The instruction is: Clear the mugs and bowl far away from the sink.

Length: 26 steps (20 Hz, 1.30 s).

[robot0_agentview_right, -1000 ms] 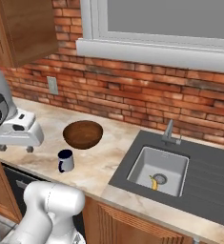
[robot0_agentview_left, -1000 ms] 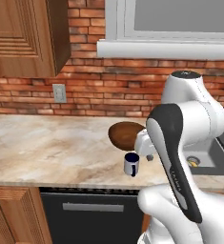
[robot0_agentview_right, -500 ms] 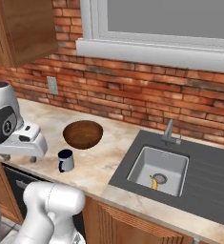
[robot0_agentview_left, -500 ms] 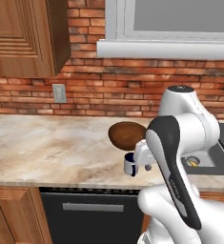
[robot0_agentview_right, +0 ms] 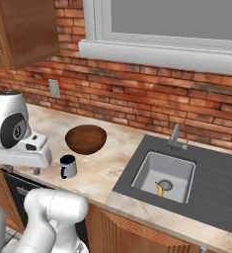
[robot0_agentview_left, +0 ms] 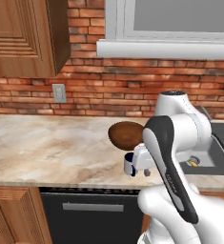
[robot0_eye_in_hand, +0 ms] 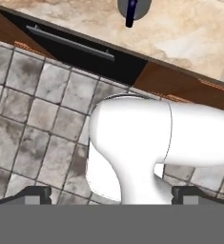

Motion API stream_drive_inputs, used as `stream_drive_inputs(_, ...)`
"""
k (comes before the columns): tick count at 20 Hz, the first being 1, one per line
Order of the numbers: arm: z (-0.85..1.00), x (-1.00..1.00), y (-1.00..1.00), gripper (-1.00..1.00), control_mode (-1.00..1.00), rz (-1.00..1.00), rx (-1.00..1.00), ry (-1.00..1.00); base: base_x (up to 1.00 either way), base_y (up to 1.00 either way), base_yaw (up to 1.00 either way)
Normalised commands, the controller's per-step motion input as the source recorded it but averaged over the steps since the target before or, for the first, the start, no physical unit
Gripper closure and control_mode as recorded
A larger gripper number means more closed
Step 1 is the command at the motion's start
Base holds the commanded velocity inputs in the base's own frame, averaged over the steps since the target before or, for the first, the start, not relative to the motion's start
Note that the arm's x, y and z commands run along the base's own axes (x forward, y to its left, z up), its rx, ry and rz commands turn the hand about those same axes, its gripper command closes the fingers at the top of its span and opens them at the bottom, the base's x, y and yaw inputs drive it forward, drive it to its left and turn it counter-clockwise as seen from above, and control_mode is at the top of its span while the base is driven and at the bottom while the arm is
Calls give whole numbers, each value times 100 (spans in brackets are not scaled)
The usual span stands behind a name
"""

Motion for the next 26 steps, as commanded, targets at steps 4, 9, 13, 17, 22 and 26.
stream_drive_inputs(4,-25,17,-3,-100,-100,0,0,9,0,0,0)
stream_drive_inputs(9,-22,21,-6,-100,-100,0,0,1,0,0,0)
stream_drive_inputs(13,-23,24,-9,-100,-100,0,0,0,0,0,0)
stream_drive_inputs(17,-19,24,-13,-100,-100,0,0,0,0,0,0)
stream_drive_inputs(22,-20,39,-5,-100,-100,0,0,0,0,0,0)
stream_drive_inputs(26,-26,48,0,-100,-100,0,0,0,0,0,0)
